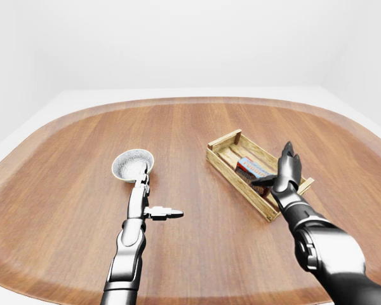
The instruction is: Pick up the chocolate pudding and put it in the tray.
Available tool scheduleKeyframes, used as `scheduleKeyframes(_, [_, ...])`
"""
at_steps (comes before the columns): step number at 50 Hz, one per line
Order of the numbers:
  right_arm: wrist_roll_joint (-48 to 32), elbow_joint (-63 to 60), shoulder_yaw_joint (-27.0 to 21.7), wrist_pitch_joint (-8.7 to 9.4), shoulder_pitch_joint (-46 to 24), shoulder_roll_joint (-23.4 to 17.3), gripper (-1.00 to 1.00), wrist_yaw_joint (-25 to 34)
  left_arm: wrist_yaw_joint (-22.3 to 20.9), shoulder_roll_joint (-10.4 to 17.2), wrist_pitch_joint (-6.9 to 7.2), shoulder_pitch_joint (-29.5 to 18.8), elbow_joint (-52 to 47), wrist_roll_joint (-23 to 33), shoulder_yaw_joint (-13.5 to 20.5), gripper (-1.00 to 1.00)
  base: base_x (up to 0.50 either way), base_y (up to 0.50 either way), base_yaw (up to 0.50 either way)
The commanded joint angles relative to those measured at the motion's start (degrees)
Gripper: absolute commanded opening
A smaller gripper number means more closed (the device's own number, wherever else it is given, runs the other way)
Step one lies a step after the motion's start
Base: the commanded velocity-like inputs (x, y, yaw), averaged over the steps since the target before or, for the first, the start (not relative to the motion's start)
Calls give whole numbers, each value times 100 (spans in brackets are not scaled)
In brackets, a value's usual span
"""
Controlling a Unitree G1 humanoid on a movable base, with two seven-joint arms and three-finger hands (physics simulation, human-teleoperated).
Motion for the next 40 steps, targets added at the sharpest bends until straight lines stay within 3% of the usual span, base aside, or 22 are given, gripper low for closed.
scheduleKeyframes(1, [-173,4,80,0,-11,-42,100,0,-24,-1,17,-6,-14,-65,20,100,0,0,0])
scheduleKeyframes(40, [717,-185,-86,0,-855,-489,100,0,-19,2,0,-13,22,-85,24,100,0,0,0])
